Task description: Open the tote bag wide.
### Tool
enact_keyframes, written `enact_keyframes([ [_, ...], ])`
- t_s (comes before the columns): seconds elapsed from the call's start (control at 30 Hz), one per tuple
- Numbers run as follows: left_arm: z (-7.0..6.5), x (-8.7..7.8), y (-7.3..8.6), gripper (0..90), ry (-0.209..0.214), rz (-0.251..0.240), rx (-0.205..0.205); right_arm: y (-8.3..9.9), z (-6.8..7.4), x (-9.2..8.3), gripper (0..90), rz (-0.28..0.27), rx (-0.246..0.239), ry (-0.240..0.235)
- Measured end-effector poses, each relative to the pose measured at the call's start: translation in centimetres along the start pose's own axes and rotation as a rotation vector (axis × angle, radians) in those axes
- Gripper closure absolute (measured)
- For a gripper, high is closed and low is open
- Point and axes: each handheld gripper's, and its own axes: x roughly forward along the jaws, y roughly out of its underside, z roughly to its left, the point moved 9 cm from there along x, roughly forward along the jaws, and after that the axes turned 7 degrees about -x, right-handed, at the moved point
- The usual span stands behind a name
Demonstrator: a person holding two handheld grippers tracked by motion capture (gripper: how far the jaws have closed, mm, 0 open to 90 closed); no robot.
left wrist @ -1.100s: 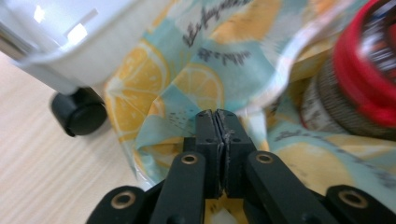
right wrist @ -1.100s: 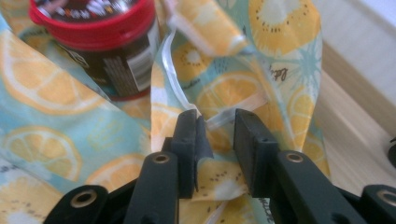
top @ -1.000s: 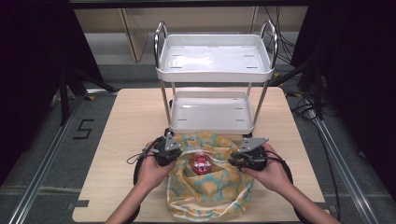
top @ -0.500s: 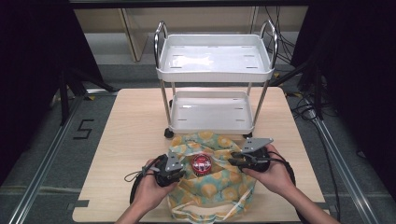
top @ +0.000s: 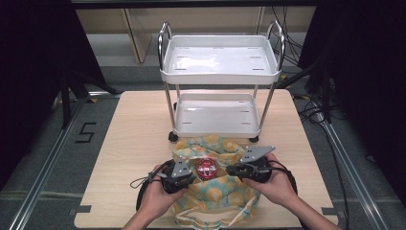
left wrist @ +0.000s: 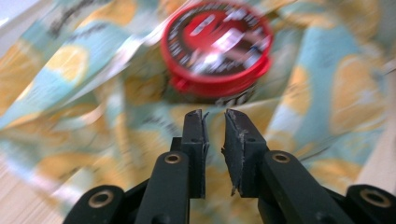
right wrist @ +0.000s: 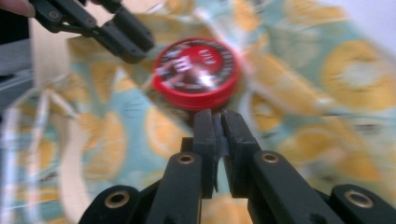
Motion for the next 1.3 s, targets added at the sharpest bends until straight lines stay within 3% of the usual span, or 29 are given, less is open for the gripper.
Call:
enact_keyframes([
  [0.07,-0.4,0.2,0.0,77.0,0.013,0.011,0.02,0.2,0.7,0.6,85.2,0.018,0.006,-0.024],
  [0.2,-1.1,0.8,0.5,77.0,0.04,0.029,0.012,1.0,1.7,1.6,84.0,0.066,-0.003,-0.069],
  [0.23,-0.9,0.9,0.6,77.0,0.032,0.035,0.029,1.2,2.0,1.7,83.9,0.081,0.001,-0.081],
  [0.3,-1.1,1.1,0.8,76.9,0.037,0.042,0.017,1.6,2.2,2.1,83.7,0.099,-0.009,-0.102],
  [0.53,-1.3,1.8,1.6,77.0,0.057,0.085,0.022,2.7,2.5,2.8,83.0,0.157,0.019,-0.126],
  [0.57,-1.1,1.6,1.9,77.0,0.062,0.121,0.032,2.8,2.5,2.9,82.8,0.158,0.017,-0.125],
  [0.7,-1.1,1.7,2.1,76.9,0.069,0.124,0.023,3.3,2.5,3.1,81.4,0.183,0.02,-0.136],
  [0.73,-1.0,1.7,2.1,76.9,0.068,0.123,0.038,3.4,2.5,3.1,81.0,0.185,0.019,-0.135],
  [0.8,-1.1,1.8,2.1,76.9,0.069,0.107,0.005,3.5,2.5,3.1,79.9,0.186,0.019,-0.134],
  [0.93,-0.7,1.4,1.5,73.9,0.048,0.056,-0.019,3.0,2.2,2.7,74.8,0.156,0.005,-0.111],
  [1.03,-0.6,0.9,1.0,68.6,0.046,0.009,-0.049,2.1,1.7,1.9,72.0,0.103,0.004,-0.081],
  [1.2,-0.2,0.2,0.3,53.0,0.04,-0.05,-0.063,0.7,0.7,0.4,67.0,0.0,-0.002,-0.031],
  [1.3,-0.3,-0.2,-0.2,48.6,0.046,-0.08,-0.068,0.1,0.1,-0.1,62.3,-0.044,0.006,-0.005],
])
